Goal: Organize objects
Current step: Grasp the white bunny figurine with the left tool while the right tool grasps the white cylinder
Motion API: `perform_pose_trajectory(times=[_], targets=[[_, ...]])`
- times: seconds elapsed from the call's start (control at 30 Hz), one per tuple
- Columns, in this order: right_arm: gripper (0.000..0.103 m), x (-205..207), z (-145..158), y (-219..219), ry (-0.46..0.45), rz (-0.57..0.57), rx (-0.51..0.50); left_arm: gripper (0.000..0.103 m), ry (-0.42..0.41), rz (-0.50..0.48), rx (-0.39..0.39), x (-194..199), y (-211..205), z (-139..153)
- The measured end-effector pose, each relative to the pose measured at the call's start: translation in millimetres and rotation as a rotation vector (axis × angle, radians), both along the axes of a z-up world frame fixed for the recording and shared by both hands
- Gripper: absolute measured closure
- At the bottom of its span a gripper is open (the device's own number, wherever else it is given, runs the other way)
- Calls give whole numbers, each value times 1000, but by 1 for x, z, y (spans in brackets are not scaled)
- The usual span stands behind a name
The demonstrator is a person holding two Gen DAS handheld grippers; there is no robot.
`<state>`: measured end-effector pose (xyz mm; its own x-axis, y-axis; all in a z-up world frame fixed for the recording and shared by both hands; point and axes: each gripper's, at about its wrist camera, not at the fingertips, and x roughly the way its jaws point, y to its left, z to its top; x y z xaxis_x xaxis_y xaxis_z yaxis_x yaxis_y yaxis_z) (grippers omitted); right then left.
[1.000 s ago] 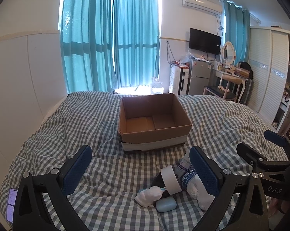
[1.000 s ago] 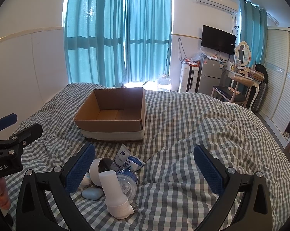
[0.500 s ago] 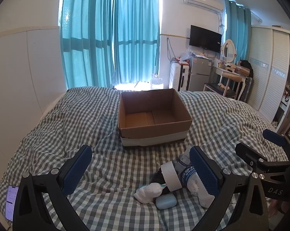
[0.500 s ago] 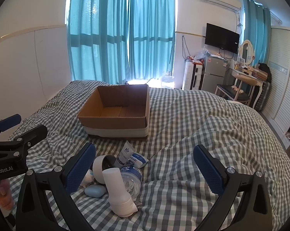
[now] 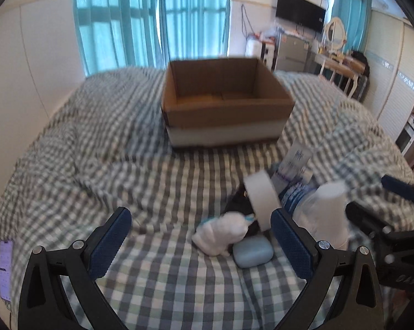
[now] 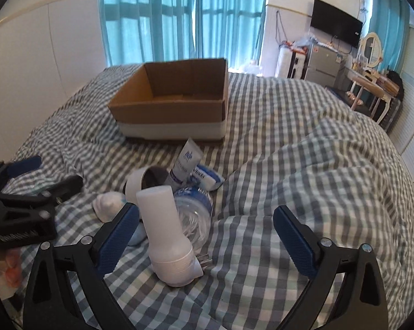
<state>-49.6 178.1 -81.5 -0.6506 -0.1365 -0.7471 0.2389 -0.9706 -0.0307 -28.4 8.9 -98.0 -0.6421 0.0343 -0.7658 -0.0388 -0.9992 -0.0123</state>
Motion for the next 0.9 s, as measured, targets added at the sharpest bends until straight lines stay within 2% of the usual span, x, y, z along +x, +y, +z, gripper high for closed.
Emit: perform_pose_trajectory(times=[0.17, 0.27, 0.33, 0.47, 0.53, 0.57, 0.73, 0.9], targets=[[14, -7, -19, -11, -71, 42, 19, 0, -69, -23, -8, -7, 4, -29], [28, -14, -32, -15, -112, 61, 19, 0, -113, -37, -22, -12, 7, -44], [43, -17, -38, -17, -141, 76, 17, 0, -148, -44, -26, -17, 8, -55], [58, -16, -38, -18, -144, 91, -3, 0, -221, -58, -34, -28, 12, -75], [66, -16, -37, -16, -138, 91, -16, 2, -232, -66, -28, -31, 13, -79], [68, -17, -36, -15, -135, 92, -21, 5, -236, -71, -15, -33, 13, -81], [70, -18, -35, -20, -132, 105, -15, 35, -280, -84, 57, -42, 9, -91], [70, -19, -33, -20, -121, 105, -15, 38, -272, -93, 57, -39, 10, -92]])
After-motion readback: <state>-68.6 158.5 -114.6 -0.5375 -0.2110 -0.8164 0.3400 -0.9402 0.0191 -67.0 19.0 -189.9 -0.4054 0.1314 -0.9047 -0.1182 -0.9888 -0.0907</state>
